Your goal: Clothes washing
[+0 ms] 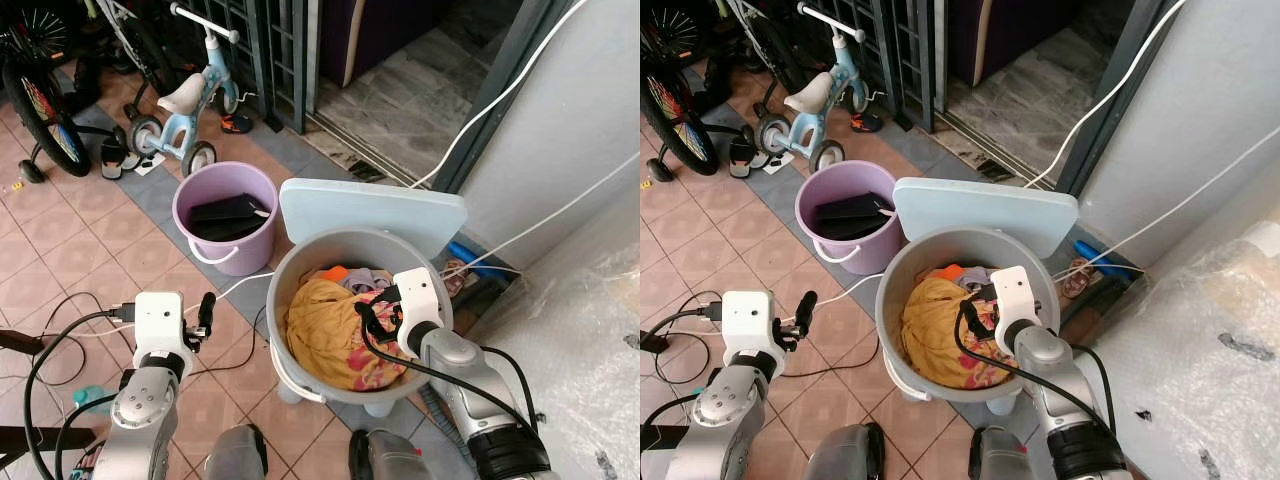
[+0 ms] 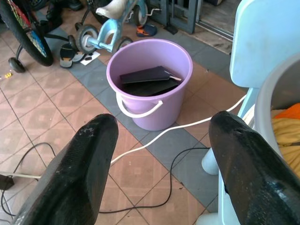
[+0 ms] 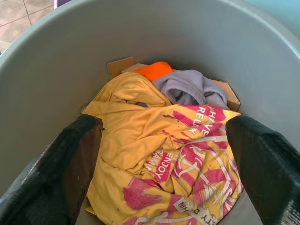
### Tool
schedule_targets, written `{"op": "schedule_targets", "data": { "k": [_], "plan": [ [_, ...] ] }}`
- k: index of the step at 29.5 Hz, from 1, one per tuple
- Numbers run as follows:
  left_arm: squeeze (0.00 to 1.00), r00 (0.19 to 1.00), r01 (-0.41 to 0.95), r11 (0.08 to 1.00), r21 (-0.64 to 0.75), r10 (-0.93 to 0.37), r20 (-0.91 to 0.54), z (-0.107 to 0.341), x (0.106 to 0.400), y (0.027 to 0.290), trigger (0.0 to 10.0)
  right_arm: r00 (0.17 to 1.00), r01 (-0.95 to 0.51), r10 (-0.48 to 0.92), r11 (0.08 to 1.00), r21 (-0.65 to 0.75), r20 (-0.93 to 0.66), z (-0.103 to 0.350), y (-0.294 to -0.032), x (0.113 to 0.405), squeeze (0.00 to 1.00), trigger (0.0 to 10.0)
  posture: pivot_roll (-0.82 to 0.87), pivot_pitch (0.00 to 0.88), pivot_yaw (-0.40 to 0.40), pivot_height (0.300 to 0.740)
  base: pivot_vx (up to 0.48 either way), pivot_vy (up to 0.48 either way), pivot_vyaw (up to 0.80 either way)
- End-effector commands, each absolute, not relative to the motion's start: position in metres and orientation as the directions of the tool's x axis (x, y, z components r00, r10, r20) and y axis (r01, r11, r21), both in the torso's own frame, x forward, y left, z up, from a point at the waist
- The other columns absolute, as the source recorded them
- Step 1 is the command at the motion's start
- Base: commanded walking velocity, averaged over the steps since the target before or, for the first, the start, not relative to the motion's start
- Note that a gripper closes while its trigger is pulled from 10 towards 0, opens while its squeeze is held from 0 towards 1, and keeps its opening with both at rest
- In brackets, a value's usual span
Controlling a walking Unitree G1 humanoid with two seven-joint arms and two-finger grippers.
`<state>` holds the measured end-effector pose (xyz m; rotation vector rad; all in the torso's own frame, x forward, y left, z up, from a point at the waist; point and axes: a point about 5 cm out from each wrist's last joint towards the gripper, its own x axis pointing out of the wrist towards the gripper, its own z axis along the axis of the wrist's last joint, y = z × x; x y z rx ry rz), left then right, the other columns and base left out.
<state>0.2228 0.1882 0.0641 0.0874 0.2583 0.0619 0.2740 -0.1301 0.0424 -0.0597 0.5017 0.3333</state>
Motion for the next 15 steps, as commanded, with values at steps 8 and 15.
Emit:
{"op": "schedule_targets", "data": {
  "k": [8,15],
  "plan": [
    [0.00,0.948,-0.072,0.991,0.114,0.104,-0.301,0.064,0.202,0.192,10.0,0.729,-0.404,0.390,0.909,0.106,-0.563,0.029,-0.109,0.271,0.00,10.0,0.11,0.220,-0.031,0.740,0.000,0.000,0.00],
    [0.00,0.952,-0.053,0.990,0.133,0.090,-0.291,0.078,0.178,0.189,10.0,0.717,-0.412,0.372,0.908,0.071,-0.589,0.020,-0.103,0.288,0.00,10.0,0.17,0.320,-0.043,0.740,0.000,0.000,0.00]
  ]
}}
